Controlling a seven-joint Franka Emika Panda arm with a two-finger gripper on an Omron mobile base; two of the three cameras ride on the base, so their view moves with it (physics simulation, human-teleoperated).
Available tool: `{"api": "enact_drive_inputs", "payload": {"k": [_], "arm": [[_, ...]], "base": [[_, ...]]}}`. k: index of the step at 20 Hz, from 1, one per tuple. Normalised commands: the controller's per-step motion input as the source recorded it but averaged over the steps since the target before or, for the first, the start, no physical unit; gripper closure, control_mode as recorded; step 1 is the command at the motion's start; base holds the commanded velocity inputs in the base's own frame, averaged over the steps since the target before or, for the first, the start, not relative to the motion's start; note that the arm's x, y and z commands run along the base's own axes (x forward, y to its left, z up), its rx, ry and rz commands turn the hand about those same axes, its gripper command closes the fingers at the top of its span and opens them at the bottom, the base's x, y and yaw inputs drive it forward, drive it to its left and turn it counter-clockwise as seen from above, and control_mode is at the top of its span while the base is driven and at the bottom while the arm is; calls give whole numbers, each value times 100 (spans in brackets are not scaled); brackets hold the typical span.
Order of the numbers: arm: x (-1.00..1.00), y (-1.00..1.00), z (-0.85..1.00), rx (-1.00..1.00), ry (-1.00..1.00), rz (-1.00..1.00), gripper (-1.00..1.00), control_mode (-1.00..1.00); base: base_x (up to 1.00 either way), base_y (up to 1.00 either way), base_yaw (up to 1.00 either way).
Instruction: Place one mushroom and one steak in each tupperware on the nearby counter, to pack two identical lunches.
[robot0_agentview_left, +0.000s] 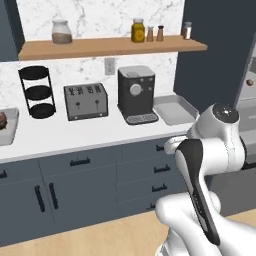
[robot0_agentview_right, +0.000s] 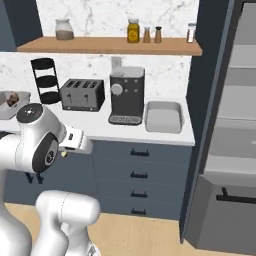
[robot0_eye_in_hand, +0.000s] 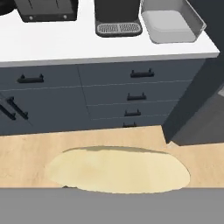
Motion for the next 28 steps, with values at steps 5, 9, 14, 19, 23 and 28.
{"api": "enact_drive_inputs", "payload": {"k": [5,9,14,19,23,28], "arm": [[0,0,0,0,0,0,100,100],[0,0,0,0,0,0,100,100],[0,0,0,0,0,0,100,100],[0,0,0,0,0,0,100,100],[0,0,0,0,0,0,100,100],[0,0,0,0,0,0,100,100]], "base": [[23,100,5],[54,100,12],[74,100,17],[66,91,15],[59,63,10],[53,27,2]]}}
